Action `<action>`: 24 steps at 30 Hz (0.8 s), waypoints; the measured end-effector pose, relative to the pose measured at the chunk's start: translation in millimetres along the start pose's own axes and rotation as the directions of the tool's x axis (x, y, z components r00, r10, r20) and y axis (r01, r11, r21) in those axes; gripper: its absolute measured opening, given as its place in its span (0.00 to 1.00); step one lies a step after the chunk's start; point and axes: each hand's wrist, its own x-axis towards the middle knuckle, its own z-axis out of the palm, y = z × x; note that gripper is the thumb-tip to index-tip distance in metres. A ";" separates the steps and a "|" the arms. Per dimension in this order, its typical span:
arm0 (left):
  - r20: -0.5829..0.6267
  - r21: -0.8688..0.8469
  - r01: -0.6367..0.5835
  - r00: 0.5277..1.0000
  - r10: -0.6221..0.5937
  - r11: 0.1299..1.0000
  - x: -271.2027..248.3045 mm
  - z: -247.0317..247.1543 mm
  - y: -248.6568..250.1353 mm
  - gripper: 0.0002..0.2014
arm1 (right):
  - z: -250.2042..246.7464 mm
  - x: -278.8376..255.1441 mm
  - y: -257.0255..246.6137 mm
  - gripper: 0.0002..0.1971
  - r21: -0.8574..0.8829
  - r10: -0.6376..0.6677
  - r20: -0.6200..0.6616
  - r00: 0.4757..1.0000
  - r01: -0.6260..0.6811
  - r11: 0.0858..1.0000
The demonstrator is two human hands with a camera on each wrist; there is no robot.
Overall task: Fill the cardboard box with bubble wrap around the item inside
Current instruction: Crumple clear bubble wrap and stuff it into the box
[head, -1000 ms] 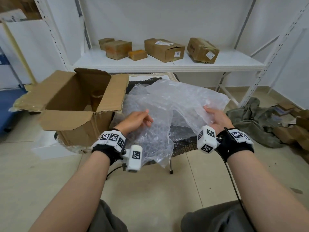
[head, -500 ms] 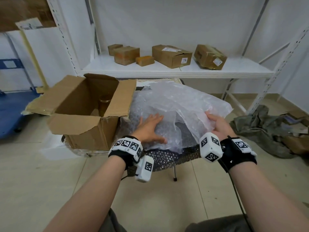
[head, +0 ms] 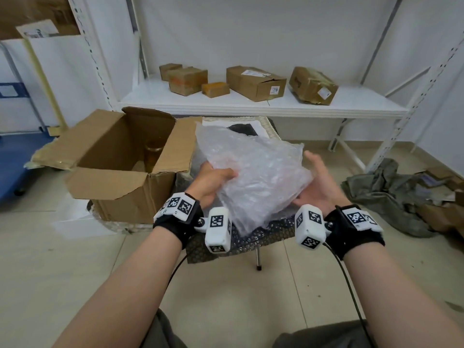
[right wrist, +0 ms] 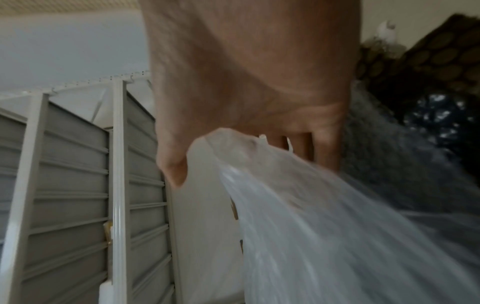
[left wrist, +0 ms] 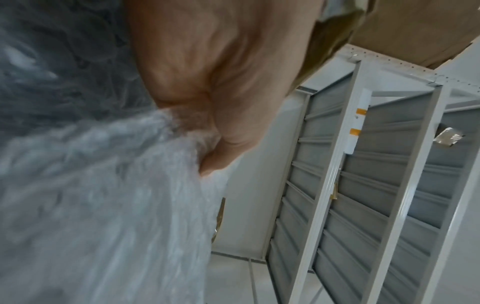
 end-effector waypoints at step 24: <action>0.157 -0.039 -0.011 0.987 0.016 0.999 -11.7 -7.2 4.2 0.24 | -11.1 16.8 13.4 0.15 -0.290 -0.043 0.000 0.999 0.041 0.956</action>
